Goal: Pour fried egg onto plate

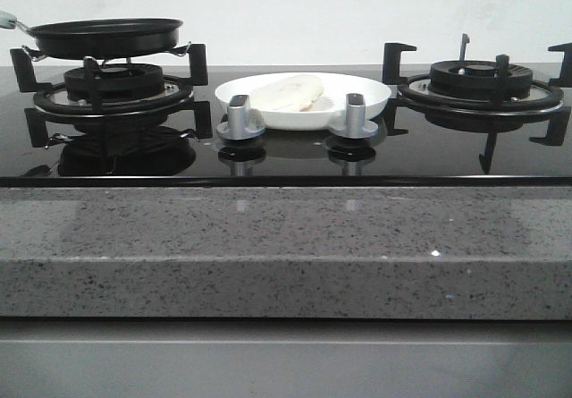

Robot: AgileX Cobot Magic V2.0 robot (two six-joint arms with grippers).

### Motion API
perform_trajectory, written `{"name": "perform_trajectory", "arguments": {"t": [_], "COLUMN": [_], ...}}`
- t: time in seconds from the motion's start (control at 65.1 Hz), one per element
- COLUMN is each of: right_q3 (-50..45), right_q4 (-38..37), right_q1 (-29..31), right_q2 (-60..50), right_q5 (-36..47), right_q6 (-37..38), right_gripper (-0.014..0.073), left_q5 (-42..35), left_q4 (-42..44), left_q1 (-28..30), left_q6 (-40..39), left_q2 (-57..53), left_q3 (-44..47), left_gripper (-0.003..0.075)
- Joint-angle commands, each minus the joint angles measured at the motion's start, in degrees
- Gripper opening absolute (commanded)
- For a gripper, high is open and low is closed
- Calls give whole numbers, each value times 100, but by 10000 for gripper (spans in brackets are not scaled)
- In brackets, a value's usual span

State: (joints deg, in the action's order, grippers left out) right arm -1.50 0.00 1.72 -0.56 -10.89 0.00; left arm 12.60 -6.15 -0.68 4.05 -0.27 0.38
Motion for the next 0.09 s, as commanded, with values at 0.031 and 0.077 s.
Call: {"name": "perform_trajectory", "arguments": {"t": [0.031,0.077], "right_q3": [21,21], "right_q4": [0,0], "right_q1": [34,34], "right_q2": [-109,-109], "right_q5": [520,520], "right_q6": [0,0], "right_gripper": [-57,-57], "left_q5": [-498,-498], "left_q4": [-42,-42], "left_q1": [8,8], "left_q6": [-60,-60], "left_q2": [-106,-106], "left_q3": [34,34], "left_gripper": [-19,-19]}}
